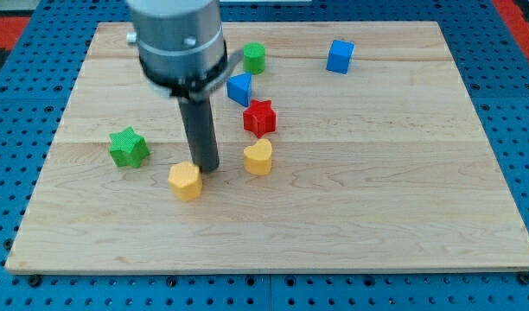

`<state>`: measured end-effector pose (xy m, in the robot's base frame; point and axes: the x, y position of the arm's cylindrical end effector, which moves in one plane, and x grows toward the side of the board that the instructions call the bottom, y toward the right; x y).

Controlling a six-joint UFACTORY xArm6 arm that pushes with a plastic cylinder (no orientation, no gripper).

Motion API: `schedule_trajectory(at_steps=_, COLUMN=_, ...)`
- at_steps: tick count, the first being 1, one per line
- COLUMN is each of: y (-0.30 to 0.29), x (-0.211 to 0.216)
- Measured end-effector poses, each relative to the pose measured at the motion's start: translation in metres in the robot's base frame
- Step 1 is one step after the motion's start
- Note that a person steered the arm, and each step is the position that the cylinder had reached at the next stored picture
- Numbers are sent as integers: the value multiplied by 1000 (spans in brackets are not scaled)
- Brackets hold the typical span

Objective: Slide the red star to the top of the heart

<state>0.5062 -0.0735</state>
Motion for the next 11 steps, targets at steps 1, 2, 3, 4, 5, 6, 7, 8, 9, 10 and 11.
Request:
schedule_trajectory(at_steps=1, y=52, x=27)
schedule_trajectory(at_steps=2, y=111, x=12)
schedule_trajectory(at_steps=3, y=108, x=-32)
schedule_trajectory(at_steps=4, y=53, x=-38)
schedule_trajectory(at_steps=5, y=64, x=-40)
schedule_trajectory(at_steps=6, y=134, x=-66)
schedule_trajectory(at_steps=7, y=129, x=-98)
schedule_trajectory(at_steps=8, y=100, x=-110)
schedule_trajectory(at_steps=9, y=71, x=-110)
schedule_trajectory(at_steps=10, y=68, x=-110)
schedule_trajectory(at_steps=11, y=45, x=-113)
